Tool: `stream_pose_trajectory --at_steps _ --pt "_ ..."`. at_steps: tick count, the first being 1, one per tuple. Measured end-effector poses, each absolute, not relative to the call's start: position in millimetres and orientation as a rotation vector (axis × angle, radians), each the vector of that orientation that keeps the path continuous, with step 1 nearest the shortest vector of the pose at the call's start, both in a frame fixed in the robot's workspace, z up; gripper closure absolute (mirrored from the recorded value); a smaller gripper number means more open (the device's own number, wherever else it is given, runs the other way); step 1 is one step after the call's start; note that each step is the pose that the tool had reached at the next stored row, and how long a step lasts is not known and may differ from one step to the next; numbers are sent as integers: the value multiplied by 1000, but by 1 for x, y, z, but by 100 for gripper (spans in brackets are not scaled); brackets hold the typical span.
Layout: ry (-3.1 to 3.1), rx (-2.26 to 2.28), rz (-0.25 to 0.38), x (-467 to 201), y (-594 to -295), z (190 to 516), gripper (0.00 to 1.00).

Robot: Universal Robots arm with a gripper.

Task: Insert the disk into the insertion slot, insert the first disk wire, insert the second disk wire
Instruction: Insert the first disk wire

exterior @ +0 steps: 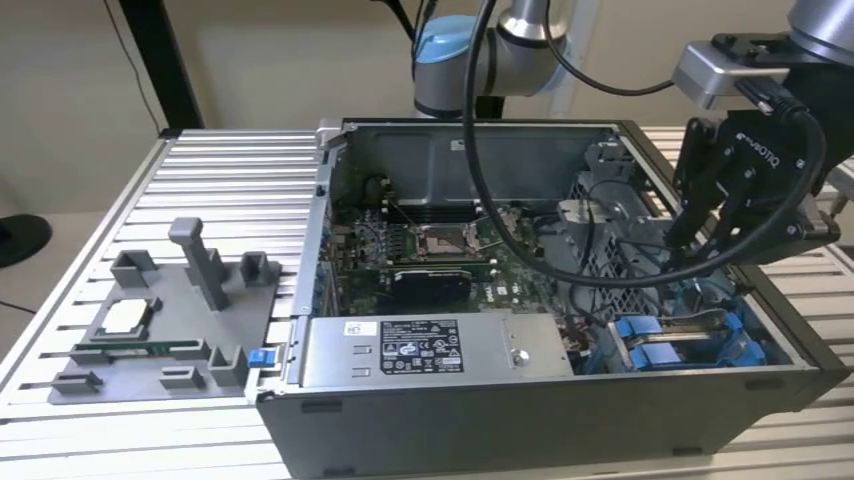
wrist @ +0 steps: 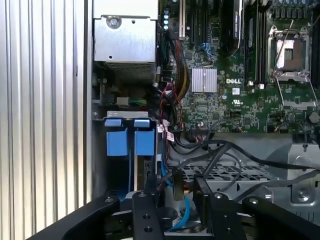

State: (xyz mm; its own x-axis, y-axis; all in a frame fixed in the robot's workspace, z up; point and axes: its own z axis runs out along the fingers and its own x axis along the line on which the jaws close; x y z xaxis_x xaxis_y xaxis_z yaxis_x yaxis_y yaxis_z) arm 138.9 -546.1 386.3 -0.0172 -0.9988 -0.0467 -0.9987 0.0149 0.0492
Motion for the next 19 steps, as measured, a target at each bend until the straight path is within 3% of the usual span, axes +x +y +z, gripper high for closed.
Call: stream_pose_trajectory --at_steps 19 --pt "-2263 2218 -169 139 -556 388 0"
